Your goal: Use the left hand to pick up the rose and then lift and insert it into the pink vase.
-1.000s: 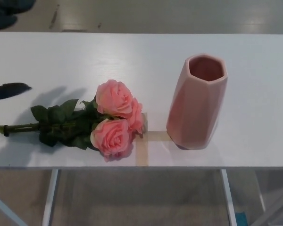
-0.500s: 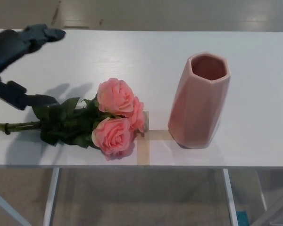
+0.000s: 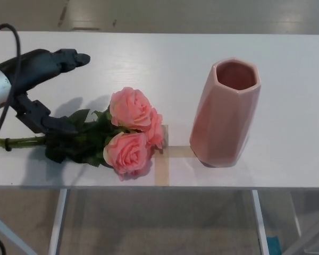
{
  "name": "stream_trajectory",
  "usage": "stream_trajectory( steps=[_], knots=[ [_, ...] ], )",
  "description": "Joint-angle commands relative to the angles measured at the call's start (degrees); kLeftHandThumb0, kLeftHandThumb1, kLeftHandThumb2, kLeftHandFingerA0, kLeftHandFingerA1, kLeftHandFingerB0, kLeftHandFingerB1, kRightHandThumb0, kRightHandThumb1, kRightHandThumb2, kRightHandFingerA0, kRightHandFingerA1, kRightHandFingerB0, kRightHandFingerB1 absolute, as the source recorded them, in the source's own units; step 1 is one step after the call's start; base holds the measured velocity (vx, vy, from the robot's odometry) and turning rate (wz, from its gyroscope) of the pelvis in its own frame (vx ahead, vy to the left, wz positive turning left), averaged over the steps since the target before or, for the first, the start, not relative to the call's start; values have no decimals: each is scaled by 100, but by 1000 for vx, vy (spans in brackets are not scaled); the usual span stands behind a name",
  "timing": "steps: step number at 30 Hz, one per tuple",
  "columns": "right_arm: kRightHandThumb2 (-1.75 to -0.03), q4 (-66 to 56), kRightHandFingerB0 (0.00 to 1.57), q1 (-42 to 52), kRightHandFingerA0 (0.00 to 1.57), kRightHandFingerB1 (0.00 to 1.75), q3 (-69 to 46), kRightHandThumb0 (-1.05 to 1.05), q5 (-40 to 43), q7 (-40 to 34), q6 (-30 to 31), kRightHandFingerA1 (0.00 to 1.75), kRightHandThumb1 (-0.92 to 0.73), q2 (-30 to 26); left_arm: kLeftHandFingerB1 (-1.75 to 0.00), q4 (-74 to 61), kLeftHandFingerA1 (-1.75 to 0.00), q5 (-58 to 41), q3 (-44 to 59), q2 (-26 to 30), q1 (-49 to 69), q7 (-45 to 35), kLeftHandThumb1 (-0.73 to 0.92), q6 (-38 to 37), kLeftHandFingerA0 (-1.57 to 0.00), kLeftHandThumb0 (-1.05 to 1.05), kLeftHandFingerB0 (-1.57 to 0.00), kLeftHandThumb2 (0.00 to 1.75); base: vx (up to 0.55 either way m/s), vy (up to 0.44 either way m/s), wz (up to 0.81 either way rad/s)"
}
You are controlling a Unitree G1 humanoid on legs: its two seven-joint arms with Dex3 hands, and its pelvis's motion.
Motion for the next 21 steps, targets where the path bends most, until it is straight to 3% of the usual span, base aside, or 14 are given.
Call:
stream_trajectory(
  steps=[1, 8, 15, 16, 18, 21],
  knots=[
    [-57, 14, 53, 27, 62, 46, 21, -11, 3, -44, -44, 51, -62, 6, -5, 278, -2, 390, -174, -189, -193, -225, 40, 43, 0, -19, 0, 56, 0, 0, 0],
    [-57, 26, 53, 1, 62, 46, 3, -11, 41, -8, -35, 51, -62, 18, -5, 590, -1, 681, -304, -495, -318, -143, 35, 116, 0, -34, 0, 63, 0, 0, 0],
    [-57, 45, 53, -9, 62, 46, -7, -11, 52, 25, -20, 51, -62, 30, -6, 977, -2, 967, -448, -784, -439, -92, 35, 113, 0, -34, 0, 63, 0, 0, 0],
    [-57, 43, 53, -8, 62, 46, -14, -11, 58, 40, -19, 51, -62, 19, -7, 1149, -4, 1049, -532, -887, -492, -70, 42, 136, 0, -32, 0, 53, 0, 0, 0],
    [-57, 52, 52, -25, 62, 46, -16, -11, 60, 52, -27, 51, -62, 27, -5, 1367, -1, 1129, -592, -994, -541, -52, 34, 105, 0, -32, 0, 62, 0, 0, 0],
    [-57, 57, 52, -34, 62, 46, -17, -11, 59, 56, -31, 51, -62, 33, -5, 1483, -1, 1183, -586, -1049, -570, -58, 34, 59, 0, -32, 0, 62, 0, 0, 0]
  ],
)
